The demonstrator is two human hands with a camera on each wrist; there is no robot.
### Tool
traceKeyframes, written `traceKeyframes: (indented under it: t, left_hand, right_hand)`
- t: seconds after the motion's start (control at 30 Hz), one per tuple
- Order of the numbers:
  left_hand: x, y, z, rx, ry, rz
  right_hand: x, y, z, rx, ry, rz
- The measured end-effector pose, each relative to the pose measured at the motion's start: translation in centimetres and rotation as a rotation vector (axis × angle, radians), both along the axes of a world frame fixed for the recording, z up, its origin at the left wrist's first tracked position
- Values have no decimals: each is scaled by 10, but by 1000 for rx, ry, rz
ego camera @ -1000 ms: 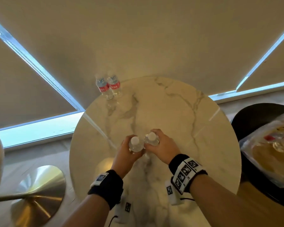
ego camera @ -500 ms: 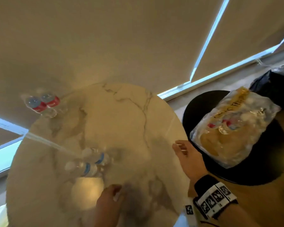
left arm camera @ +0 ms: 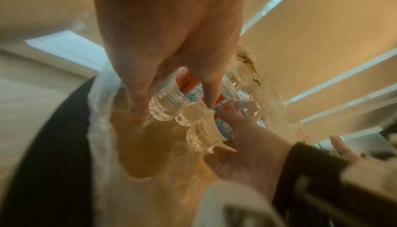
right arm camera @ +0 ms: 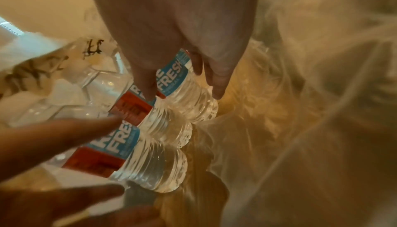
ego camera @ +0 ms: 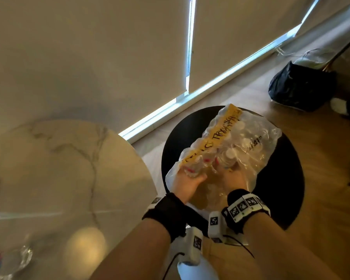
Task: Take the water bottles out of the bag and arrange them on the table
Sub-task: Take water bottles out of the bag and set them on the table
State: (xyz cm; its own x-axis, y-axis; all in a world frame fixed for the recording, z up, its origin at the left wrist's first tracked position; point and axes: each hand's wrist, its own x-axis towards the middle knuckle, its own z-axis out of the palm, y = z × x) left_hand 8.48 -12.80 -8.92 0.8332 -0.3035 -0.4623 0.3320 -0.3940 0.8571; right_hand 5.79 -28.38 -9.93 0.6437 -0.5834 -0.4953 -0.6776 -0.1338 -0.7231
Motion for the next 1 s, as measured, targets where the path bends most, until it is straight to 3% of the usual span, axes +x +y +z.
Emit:
traceKeyframes:
  t: [0.1,0.23,0.47,0.6,0.77,1.0]
  left_hand:
    - [18,-20,-11,59,-122,100]
    - [12,-19,-20,91,-130,126]
    - [-33,24,35,98,-226,-13]
    - [-74,82,77,66,-214,9]
    - [-136,192,105,63,-205,235]
    - [-222,372,119,217,-154,511]
  right_hand:
    - [1,0,6,2,1,56]
    - [-12,3,15,-77,2,110]
    - [-53,31,56,-116,-249,251]
    - [-83,64,86,-159,-245,395]
    - [-122,166,126,-67,-295,637]
    - [-157,355,99,127,-196,877]
